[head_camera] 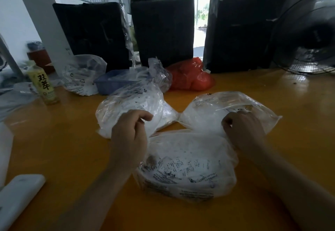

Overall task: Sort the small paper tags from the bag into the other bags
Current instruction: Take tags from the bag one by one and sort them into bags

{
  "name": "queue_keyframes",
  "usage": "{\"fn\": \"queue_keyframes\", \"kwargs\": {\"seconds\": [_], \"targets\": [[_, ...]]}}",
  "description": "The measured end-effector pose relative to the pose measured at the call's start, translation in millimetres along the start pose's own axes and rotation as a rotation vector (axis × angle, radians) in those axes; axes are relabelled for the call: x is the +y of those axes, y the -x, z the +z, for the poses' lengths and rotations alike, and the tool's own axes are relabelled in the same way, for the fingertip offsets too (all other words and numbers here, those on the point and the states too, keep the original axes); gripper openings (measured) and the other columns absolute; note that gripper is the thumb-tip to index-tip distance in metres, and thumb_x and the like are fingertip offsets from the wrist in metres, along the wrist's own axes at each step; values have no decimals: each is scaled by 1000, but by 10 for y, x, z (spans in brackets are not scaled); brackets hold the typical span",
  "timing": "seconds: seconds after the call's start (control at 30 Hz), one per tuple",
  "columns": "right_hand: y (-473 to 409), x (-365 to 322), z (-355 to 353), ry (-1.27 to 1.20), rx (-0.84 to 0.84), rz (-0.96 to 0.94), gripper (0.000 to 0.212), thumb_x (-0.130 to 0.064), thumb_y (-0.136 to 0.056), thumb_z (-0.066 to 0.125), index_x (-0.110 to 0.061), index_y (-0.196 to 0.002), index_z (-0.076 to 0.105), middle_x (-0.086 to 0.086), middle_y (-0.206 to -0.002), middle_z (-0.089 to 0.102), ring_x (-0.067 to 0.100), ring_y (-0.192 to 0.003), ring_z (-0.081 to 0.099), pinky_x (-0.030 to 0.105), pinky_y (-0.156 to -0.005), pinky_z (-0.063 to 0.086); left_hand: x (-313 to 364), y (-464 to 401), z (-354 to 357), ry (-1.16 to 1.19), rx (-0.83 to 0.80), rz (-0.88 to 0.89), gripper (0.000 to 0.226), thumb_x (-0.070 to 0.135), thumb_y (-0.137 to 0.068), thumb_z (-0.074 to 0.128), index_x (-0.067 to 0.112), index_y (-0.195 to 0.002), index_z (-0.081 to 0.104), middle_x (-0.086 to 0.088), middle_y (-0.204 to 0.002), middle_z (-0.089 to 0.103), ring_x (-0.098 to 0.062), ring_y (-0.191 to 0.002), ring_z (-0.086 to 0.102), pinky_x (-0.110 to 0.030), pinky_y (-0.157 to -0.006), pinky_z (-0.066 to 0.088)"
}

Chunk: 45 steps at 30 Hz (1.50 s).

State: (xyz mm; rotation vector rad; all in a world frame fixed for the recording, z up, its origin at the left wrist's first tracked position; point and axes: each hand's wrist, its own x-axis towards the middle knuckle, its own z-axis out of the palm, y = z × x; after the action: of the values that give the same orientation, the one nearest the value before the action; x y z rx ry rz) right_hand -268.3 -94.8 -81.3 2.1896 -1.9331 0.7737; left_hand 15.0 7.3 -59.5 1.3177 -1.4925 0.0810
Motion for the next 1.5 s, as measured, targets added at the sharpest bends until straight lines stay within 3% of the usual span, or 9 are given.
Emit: {"fn": "queue_keyframes", "kwargs": {"seconds": [0.13, 0.27, 0.37, 0.57, 0.67, 0.83, 1.2, 1.4, 1.5], "targets": [[18, -26, -109, -170, 181, 57, 18, -27, -99, 64, -12, -104, 74, 18, -123, 63, 33, -115, 55, 38, -88, 45, 120, 186, 54, 171, -112, -77, 30, 10, -94, 44, 18, -99, 73, 15, -90, 70, -6, -87, 66, -14, -70, 48], [74, -156, -249, -454, 171, 61, 23, -34, -102, 57, -18, -90, 68, -10, -84, 69, 0, -67, 58, 20, -59, 35, 123, 273, 98, 308, -204, -233, 30, 19, -93, 45, 28, -94, 73, 16, -92, 71, -10, -92, 66, -21, -77, 52], [157, -291, -340, -645, 132, 66, 22, -36, -101, 58, -23, -86, 67, -13, -67, 67, -6, -65, 61, 20, -55, 38, 115, 295, 108, 371, -241, -277, 29, 23, -95, 46, 30, -95, 74, 13, -95, 74, -10, -96, 68, -23, -81, 55], [381, -527, -543, -1088, -319, -148, 20, -32, -91, 65, -12, -91, 70, 0, -81, 74, 15, -68, 66, 24, -64, 55, 172, 305, 141, 669, -455, -475, 35, 53, -100, 48, 34, -119, 71, 5, -116, 76, -16, -108, 73, -40, -99, 57], [468, -645, -519, -1054, -466, -235, 13, -28, -87, 70, -16, -91, 71, 2, -81, 75, 15, -67, 68, 20, -65, 55, 216, 298, 146, 908, -563, -666, 62, 74, -83, 67, 29, -124, 73, -2, -123, 75, -23, -115, 72, -41, -99, 57], [501, -713, -409, -963, -413, -176, 6, -15, -90, 74, -21, -90, 72, -2, -77, 75, 10, -64, 67, 18, -62, 54, 197, 293, 131, 904, -468, -704, 31, 42, -80, 85, 24, -105, 82, -11, -110, 79, -21, -96, 77, -27, -82, 60], [371, -542, -380, -851, -279, -64, 10, -25, -91, 73, -33, -96, 74, -9, -78, 75, 7, -67, 69, 22, -62, 57, 180, 288, 145, 897, -202, -799, 29, 24, -79, 78, 8, -103, 79, -11, -99, 81, -19, -81, 78, -20, -63, 59], [366, -548, -391, -807, -315, -119, 7, -30, -89, 74, -36, -87, 74, -13, -77, 75, 6, -66, 70, 19, -62, 57, 203, 304, 141, 791, -367, -735, 30, 29, -87, 78, 21, -116, 75, -3, -101, 81, -22, -88, 79, -25, -74, 62], [298, -504, -303, -721, -161, -99, 6, -37, -90, 70, -39, -84, 72, -19, -74, 72, -1, -66, 67, 15, -53, 50, 196, 323, 153, 725, -357, -721, 16, 18, -97, 69, 16, -111, 76, -2, -99, 82, -23, -81, 79, -25, -68, 62]]}}
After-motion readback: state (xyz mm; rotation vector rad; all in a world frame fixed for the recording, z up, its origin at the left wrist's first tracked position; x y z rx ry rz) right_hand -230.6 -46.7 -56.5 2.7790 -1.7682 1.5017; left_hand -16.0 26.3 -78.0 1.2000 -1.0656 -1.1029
